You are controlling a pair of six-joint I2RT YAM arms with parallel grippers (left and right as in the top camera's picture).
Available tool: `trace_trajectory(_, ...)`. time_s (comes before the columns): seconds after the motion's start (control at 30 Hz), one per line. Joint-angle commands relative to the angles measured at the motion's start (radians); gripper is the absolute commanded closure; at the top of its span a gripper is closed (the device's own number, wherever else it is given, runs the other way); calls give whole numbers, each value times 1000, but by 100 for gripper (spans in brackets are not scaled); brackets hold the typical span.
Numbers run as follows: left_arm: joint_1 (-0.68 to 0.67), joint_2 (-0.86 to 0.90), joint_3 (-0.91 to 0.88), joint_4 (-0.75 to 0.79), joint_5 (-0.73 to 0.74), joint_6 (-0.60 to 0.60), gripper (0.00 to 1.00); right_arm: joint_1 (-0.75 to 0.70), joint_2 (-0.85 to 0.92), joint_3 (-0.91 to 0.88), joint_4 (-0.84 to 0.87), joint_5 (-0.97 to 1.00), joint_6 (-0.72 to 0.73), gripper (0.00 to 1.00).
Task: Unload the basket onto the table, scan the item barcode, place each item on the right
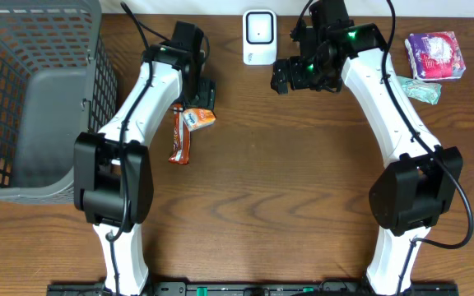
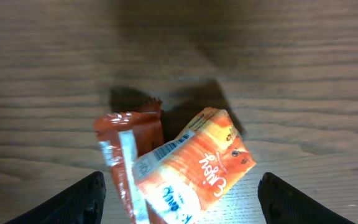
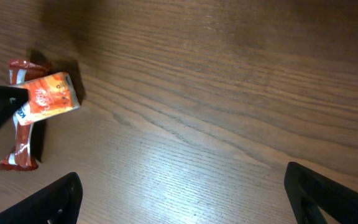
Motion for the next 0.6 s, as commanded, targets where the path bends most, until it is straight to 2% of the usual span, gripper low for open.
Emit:
trace_trajectory(0.0,1,58,-20,-10,48,12,21,10,-12,1,0,-3,8,1)
trace_trajectory(0.2,-3,84,-24,-34,275,13,21,10,-12,1,0,-3,8,1)
trace_trajectory(0.43,-50,84,-24,-84,418,13,21,10,-12,1,0,-3,8,1)
trace_trajectory(0.57,-114,84,-24,-143,554,13,23,10,-12,1,0,-3,8,1)
